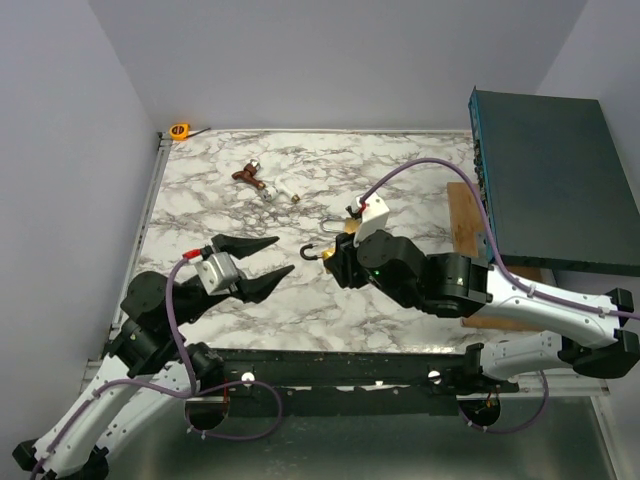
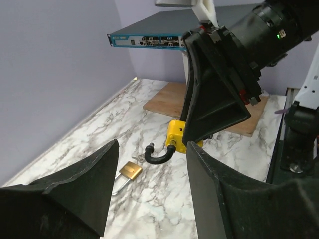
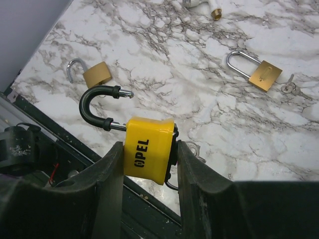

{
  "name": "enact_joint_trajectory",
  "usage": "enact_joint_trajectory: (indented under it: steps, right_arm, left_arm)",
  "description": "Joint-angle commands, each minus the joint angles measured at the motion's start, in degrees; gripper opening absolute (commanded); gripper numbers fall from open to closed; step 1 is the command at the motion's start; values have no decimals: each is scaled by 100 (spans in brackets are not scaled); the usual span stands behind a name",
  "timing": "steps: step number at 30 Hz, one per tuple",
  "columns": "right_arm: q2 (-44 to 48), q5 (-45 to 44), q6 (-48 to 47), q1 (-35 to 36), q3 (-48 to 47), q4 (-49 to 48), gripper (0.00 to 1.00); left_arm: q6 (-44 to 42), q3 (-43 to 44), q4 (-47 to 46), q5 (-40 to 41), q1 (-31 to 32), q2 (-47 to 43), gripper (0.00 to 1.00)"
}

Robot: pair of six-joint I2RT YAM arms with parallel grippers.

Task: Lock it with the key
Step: Pick up the lock from the center of the board.

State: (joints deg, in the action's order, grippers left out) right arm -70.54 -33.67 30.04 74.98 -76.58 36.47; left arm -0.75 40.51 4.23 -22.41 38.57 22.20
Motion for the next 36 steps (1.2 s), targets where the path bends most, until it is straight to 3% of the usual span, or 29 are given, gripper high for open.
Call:
enact_joint_trajectory:
  steps: [1, 6, 12, 27, 36]
  right_arm:
    - [116, 43, -250, -8, -382, 106, 11]
    - [46, 39, -357, -1, -673, 247, 11]
    - [-52, 97, -420, -7, -866, 364, 11]
    - [-258, 163, -537, -6, -1149, 467, 11]
    - [-276, 141, -538, -3, -1177, 499, 11]
  left_arm:
    - [-1463, 321, 323, 403, 630, 358, 55]
    - [-2512, 385, 798, 1525, 1628, 623, 55]
    - [-3078, 52, 63, 2376, 1908, 651, 54]
    - [-4378, -165, -205, 2890, 2562, 909, 54]
    - [-4569, -228, -307, 3003, 2792, 983, 45]
